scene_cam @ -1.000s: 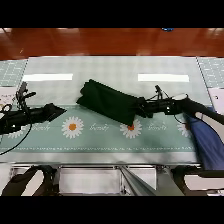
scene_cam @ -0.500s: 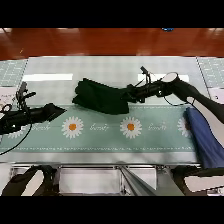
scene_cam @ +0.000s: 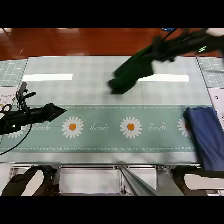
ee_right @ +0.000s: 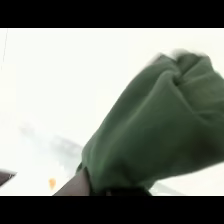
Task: Fold the shirts.
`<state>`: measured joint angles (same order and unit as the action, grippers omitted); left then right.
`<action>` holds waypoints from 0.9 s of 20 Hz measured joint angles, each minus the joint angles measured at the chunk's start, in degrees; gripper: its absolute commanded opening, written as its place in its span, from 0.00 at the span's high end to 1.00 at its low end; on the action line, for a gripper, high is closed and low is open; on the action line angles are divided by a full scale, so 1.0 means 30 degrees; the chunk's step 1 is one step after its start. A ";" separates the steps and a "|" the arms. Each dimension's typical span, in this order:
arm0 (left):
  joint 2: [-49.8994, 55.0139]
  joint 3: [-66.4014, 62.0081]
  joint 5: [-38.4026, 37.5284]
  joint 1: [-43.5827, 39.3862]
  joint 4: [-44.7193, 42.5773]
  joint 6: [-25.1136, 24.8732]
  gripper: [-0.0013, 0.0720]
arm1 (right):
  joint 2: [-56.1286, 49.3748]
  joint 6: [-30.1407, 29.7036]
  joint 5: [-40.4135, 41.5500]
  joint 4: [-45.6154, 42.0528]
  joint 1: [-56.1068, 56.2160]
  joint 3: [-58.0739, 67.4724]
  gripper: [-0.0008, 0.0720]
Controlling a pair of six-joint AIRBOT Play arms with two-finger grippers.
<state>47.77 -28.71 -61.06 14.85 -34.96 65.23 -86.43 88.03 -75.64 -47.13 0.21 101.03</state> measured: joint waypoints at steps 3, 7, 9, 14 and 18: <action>0.0000 -0.0131 -0.0080 0.0000 0.0087 0.0000 0.96 | 0.0845 0.1071 -0.1807 -0.0532 -0.3126 0.2091 0.95; 0.0000 -0.1268 -0.0146 0.0000 0.0204 -0.0022 0.96 | 0.2193 0.2084 -0.3876 -0.0896 -0.7774 0.3031 0.95; 0.0000 -0.2135 -0.0160 0.0000 0.0219 -0.0029 0.96 | 0.2739 0.2557 -0.4911 -0.1574 -0.9938 0.3177 0.95; 0.0000 -0.3993 -0.0204 0.0000 0.0233 -0.0036 0.96 | 0.4014 0.3060 -0.7992 -0.4772 -1.4018 0.2069 0.95; 0.0000 -0.4568 0.0109 0.0000 0.0233 -0.0036 0.96 | 0.5901 0.2805 -0.9428 -0.8204 -1.6225 -0.1173 0.95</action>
<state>47.77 -42.41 -60.73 14.85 -34.26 65.12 -68.73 96.44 -103.92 -71.75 -48.47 97.51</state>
